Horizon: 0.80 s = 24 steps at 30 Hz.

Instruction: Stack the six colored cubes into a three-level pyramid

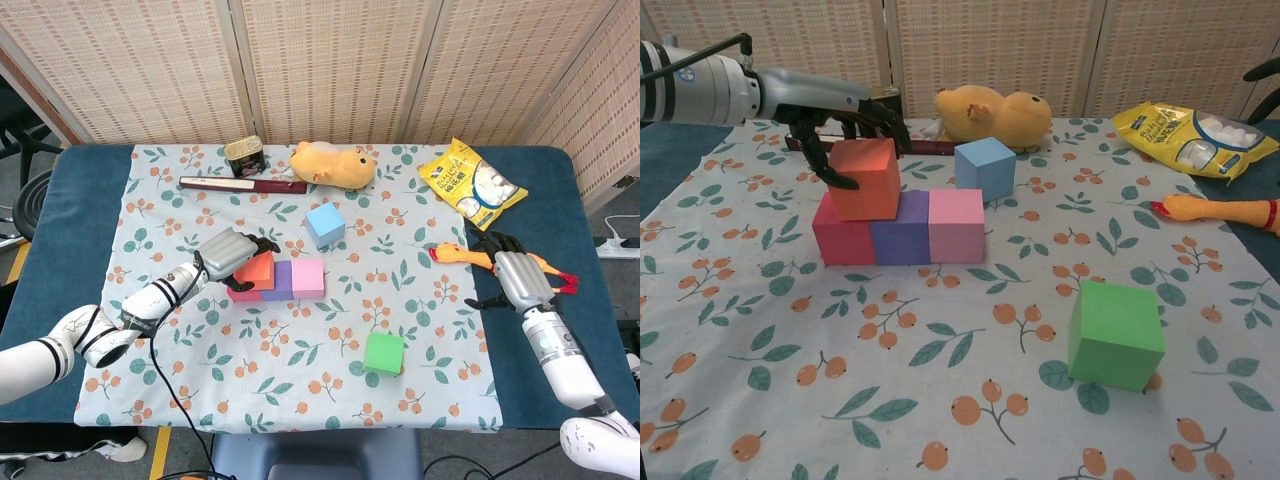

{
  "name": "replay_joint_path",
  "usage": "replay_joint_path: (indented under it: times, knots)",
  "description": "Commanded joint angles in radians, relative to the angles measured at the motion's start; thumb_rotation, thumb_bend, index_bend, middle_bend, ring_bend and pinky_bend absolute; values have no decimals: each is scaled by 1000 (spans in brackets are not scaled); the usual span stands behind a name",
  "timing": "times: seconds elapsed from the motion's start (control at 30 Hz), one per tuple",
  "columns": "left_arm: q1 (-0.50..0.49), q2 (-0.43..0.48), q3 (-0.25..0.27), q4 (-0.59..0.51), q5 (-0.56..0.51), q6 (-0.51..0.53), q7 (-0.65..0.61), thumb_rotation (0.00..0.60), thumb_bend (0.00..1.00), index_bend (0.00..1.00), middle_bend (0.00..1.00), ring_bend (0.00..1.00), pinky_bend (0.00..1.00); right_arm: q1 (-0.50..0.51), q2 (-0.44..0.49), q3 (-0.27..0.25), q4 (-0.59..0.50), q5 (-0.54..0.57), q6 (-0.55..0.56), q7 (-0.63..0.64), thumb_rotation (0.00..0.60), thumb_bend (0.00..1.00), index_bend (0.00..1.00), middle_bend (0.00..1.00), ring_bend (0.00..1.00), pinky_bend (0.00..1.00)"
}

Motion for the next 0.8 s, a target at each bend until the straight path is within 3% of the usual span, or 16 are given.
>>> replay_joint_path:
  times: [0.03, 0.8]
  knots:
    - [0, 0, 1, -1, -5, -1, 6, 600, 317, 191, 221, 260, 377, 0, 1, 0, 0, 0, -1, 0, 600, 0, 0, 207, 0, 4]
    - [2, 9, -5, -28, -66, -21, 72, 600, 316, 186, 208, 259, 387, 0, -3, 2, 6, -7, -7, 8, 600, 0, 0, 207, 0, 4]
